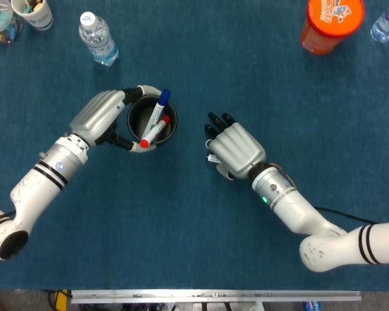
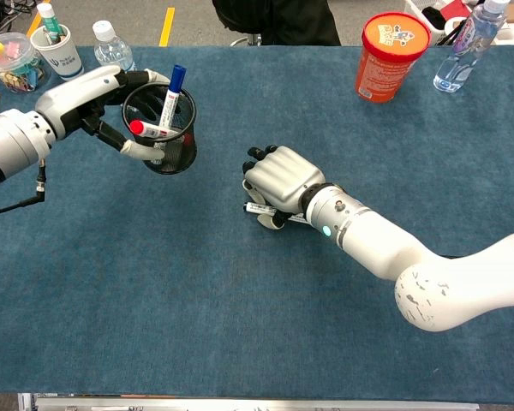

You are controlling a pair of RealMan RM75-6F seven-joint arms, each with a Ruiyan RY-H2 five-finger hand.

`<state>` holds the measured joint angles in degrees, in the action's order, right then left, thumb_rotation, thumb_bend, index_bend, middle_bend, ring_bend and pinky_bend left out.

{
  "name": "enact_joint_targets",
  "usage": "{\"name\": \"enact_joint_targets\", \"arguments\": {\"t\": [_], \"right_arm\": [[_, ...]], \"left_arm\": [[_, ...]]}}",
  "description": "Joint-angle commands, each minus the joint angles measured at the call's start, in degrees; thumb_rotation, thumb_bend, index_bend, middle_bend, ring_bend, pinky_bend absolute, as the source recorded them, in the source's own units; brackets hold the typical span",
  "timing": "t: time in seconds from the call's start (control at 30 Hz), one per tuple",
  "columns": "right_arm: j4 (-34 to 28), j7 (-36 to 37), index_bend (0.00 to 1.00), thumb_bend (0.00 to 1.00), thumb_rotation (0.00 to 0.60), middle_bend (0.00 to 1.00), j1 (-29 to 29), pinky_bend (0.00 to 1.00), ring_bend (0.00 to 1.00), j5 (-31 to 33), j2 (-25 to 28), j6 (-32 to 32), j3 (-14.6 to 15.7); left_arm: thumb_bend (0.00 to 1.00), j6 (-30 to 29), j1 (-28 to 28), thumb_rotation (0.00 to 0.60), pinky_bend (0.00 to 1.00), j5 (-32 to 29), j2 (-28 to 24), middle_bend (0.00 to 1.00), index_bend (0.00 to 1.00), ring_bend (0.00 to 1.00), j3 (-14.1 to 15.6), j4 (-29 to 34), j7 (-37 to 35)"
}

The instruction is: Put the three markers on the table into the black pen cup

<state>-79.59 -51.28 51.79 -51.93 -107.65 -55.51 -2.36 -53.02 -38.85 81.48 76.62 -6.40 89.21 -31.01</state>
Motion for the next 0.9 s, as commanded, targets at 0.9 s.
{"name": "enact_joint_targets", "arguments": {"t": [0.9], "right_arm": [[-12.4, 11.4, 0.62, 0.36, 0.533, 0.27, -3.7, 0.16, 0.08, -5.9, 11.2, -2.5, -4.3]], "left_arm": [[0.15, 0.7, -0.4, 0.600, 0.29, -0.9, -0.2, 0.37, 0.25, 0.34, -0.4, 0.6, 0.6]]}}
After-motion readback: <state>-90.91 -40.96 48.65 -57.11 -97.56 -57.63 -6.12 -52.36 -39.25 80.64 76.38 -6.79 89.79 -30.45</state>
